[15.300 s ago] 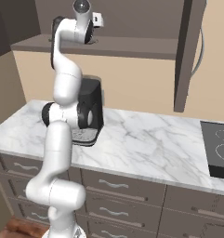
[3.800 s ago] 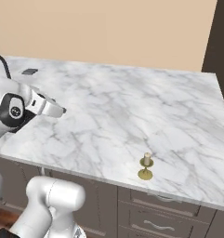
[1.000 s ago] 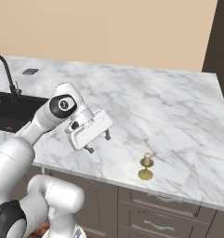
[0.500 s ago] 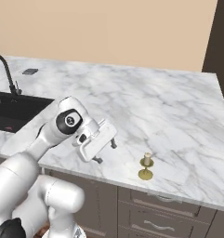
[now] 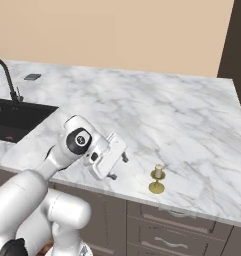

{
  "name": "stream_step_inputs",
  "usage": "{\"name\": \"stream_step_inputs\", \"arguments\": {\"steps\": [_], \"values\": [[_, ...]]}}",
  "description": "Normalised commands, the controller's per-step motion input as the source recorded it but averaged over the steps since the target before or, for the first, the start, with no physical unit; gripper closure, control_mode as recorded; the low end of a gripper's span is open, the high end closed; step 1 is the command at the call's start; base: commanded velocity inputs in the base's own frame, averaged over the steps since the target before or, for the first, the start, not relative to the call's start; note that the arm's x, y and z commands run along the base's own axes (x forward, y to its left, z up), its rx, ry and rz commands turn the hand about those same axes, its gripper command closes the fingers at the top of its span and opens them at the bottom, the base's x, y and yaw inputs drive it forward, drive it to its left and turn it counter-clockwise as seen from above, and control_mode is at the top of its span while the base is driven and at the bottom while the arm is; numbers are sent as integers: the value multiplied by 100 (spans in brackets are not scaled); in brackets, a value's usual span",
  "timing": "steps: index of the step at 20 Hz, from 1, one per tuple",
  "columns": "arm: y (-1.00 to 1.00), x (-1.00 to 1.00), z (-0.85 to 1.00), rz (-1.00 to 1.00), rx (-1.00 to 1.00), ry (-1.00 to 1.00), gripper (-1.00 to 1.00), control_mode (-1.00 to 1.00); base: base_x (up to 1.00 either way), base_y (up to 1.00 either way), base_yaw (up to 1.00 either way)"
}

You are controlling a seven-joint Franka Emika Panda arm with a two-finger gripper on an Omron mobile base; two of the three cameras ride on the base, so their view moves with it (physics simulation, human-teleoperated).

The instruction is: Pick the candle and candle from the dining table and place them in the open cabinet. Close the cabinet after placing the objects.

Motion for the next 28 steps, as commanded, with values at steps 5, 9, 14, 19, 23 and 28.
{"name": "stream_step_inputs", "arguments": {"steps": [5,9,14,19,23,28], "values": [[-22,25,-18,8,-3,6,-100,-100,0,0,0],[-12,27,-24,1,-6,7,-100,-100,0,0,0],[-19,30,-21,0,-1,14,-100,-100,0,0,0],[-26,28,-9,0,0,20,-100,-100,0,0,0],[-28,10,-5,0,-1,12,-100,-100,0,0,0],[-19,4,-16,0,-5,7,-100,-100,0,0,0]]}}
